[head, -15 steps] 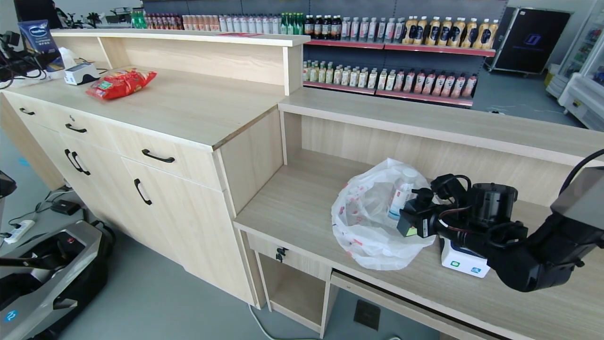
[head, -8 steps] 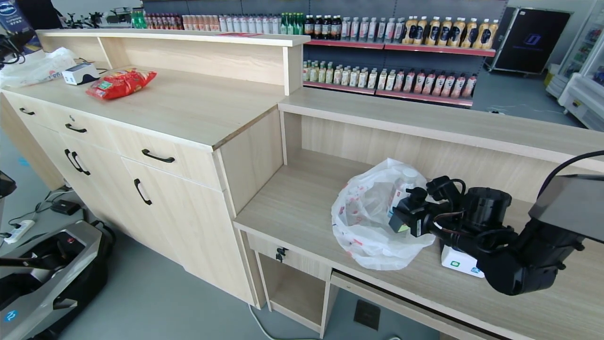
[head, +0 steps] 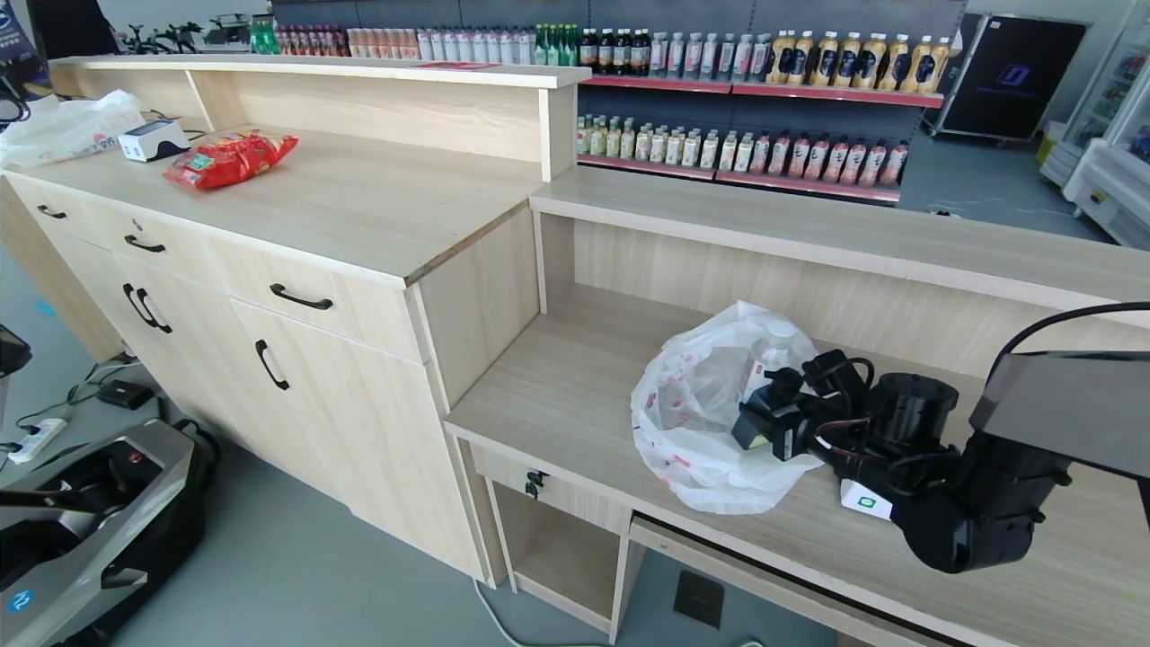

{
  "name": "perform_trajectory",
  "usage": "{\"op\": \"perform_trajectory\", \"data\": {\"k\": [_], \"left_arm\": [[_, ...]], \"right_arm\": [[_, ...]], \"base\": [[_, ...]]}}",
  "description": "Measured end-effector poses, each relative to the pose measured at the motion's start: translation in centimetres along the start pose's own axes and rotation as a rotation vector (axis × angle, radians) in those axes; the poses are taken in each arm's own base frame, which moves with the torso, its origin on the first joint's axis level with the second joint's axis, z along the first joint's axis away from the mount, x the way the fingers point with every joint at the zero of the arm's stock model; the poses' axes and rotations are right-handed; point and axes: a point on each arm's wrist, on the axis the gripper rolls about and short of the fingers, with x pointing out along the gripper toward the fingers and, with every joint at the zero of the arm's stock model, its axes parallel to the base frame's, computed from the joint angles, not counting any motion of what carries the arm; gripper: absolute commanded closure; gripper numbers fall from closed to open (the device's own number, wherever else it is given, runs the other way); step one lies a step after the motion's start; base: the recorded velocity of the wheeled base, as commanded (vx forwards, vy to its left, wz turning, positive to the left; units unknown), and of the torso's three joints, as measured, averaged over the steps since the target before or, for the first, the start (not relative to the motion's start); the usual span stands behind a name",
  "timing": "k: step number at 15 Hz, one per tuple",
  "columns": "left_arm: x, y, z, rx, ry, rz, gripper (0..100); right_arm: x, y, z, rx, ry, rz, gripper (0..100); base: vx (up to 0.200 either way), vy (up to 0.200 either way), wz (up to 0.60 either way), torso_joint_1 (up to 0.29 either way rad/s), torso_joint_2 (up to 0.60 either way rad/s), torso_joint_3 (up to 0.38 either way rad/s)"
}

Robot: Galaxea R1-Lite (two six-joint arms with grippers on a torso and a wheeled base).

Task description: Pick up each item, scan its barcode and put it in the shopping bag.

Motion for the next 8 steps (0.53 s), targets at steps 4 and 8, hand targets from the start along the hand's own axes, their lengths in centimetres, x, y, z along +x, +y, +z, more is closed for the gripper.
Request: {"op": "perform_trajectory", "data": {"k": [4,8], "left_arm": [[0.0,0.0,0.0,0.000,0.000,0.000,0],[0.0,0.0,0.0,0.000,0.000,0.000,0]], "right_arm": [[0.4,-0.3,-0.8,-0.035,0.013,-0.006,100],[0.7,-0.5,-1.4,-0.037,0.024,-0.007,100]], "base": [[0.000,0.000,0.00,0.000,0.00,0.000],[0.000,0.000,0.00,0.000,0.00,0.000]]}}
